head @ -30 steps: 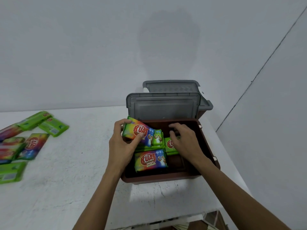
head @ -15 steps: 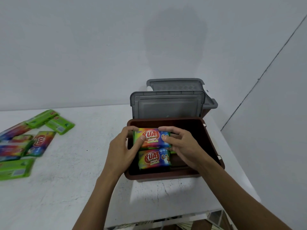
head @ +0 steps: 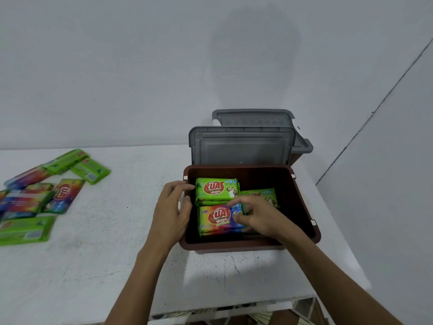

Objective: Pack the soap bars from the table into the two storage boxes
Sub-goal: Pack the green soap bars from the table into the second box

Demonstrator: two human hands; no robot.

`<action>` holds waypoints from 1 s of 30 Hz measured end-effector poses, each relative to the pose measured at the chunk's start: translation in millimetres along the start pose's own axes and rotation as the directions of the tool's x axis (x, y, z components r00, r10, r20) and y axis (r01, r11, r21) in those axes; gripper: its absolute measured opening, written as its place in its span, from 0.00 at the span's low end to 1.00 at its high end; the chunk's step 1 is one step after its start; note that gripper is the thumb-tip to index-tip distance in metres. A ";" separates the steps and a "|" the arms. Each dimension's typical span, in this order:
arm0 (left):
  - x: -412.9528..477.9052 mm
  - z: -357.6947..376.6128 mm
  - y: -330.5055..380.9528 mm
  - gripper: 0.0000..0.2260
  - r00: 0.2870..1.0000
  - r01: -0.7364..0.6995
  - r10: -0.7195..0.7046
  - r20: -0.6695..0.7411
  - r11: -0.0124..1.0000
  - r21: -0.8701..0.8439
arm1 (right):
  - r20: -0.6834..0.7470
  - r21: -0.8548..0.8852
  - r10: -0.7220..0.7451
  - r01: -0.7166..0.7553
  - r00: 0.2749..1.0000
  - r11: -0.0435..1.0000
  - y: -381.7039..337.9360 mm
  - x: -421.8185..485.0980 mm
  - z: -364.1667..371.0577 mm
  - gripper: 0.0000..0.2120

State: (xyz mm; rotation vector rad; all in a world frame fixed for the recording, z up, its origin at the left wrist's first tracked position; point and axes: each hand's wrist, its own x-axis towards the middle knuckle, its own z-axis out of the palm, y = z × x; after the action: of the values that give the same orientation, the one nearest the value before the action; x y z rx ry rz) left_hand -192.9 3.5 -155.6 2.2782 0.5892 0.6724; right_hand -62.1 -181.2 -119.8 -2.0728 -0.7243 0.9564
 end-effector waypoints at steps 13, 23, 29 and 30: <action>-0.4 2.1 -6.7 0.14 1.000 0.025 -0.026 -0.009 1.000 -0.019 | -0.056 -0.459 -0.029 0.000 0.998 0.889 -19.7 -2.2 -11.9 0.22; -1.0 -75.4 -89.8 0.16 0.993 0.045 -0.063 0.097 0.983 0.177 | -0.144 -0.455 -0.350 0.252 0.926 0.854 -113.6 47.3 38.3 0.21; -13.3 -150.6 -168.1 0.15 0.972 0.236 -0.229 -0.058 0.922 0.306 | -0.002 -0.513 -0.425 0.364 0.905 0.777 -170.8 100.4 124.3 0.20; -16.9 -161.7 -180.1 0.15 0.960 0.282 -0.264 -0.098 0.906 0.316 | 0.025 -0.526 -0.430 0.378 0.903 0.762 -179.3 110.3 140.4 0.21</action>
State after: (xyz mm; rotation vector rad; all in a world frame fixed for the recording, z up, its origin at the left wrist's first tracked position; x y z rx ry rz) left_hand -343.6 191.1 -186.2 2.4161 1.0945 0.5263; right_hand -145.5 55.0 -84.6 -2.2450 -1.4393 0.4296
